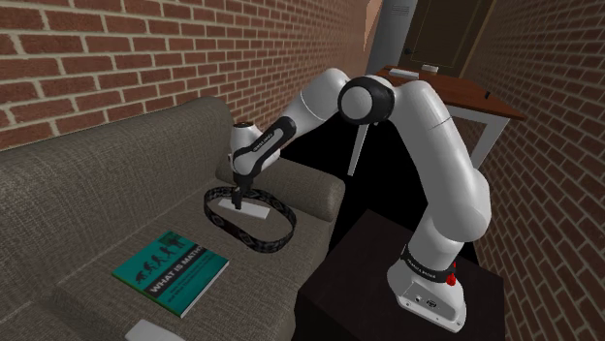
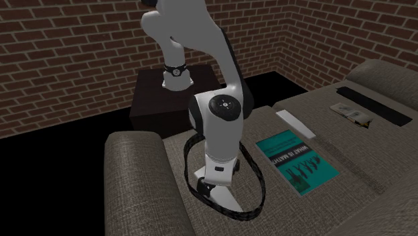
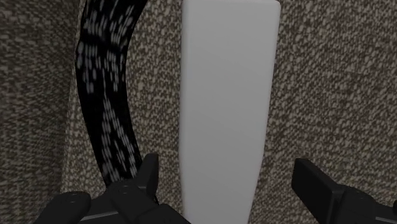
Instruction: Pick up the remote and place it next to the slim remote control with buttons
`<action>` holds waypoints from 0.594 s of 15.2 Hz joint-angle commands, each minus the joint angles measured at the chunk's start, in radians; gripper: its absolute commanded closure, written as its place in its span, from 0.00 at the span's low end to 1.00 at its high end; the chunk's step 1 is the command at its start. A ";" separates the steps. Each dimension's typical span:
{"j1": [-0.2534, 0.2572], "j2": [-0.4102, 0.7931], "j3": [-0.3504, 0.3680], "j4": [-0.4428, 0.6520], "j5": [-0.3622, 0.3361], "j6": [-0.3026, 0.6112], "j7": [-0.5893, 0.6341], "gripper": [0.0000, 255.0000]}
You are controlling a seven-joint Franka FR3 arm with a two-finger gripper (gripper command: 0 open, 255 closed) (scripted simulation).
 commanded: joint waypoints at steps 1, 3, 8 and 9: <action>0.002 0.026 -0.002 0.011 -0.002 0.015 0.000 0.00; 0.003 0.049 -0.004 0.020 -0.004 0.029 0.001 0.00; 0.004 0.067 -0.005 0.028 -0.005 0.039 0.002 0.00; 0.004 0.067 -0.005 0.028 -0.005 0.039 0.002 0.00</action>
